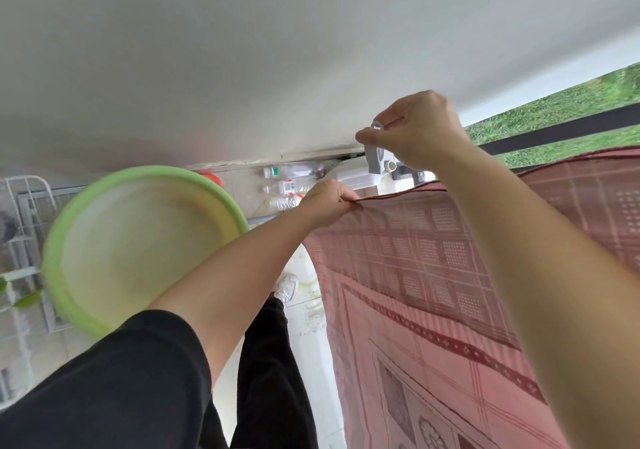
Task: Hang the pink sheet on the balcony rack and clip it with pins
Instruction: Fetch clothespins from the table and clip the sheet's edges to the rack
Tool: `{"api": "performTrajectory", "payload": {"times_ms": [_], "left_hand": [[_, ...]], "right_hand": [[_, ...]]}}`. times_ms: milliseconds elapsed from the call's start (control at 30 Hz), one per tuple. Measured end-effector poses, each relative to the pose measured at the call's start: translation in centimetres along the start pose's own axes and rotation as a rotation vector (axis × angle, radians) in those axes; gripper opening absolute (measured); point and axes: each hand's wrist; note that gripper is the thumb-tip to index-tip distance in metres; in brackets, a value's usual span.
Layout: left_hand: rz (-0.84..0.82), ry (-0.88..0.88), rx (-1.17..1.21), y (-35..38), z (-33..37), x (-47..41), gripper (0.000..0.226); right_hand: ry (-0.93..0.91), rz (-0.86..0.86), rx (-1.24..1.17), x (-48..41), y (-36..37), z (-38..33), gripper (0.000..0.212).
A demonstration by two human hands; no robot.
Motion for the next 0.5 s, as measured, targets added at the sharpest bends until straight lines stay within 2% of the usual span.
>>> {"api": "performTrajectory", "payload": {"times_ms": [200,367,500], "left_hand": [[0.072,-0.005,0.119,-0.9,-0.9,0.3,0.019],[0.024,-0.015,0.089,-1.2,-0.7,0.4,0.019],[0.024,-0.029,0.054,-1.6,-0.6,0.3,0.016]], "right_hand": [[0.005,-0.049,0.060,-0.3,1.9,0.6,0.025],[-0.019,-0.110,0.074,0.2,3.3,1.1,0.017],[-0.041,-0.223,0.161,0.9,4.4,2.0,0.028]]}}
Point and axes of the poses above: each hand's wrist, its own x-axis away from the middle knuckle, its own y-axis out of the palm, z = x × y, and after that the axes turned 8 degrees about z, right-handed
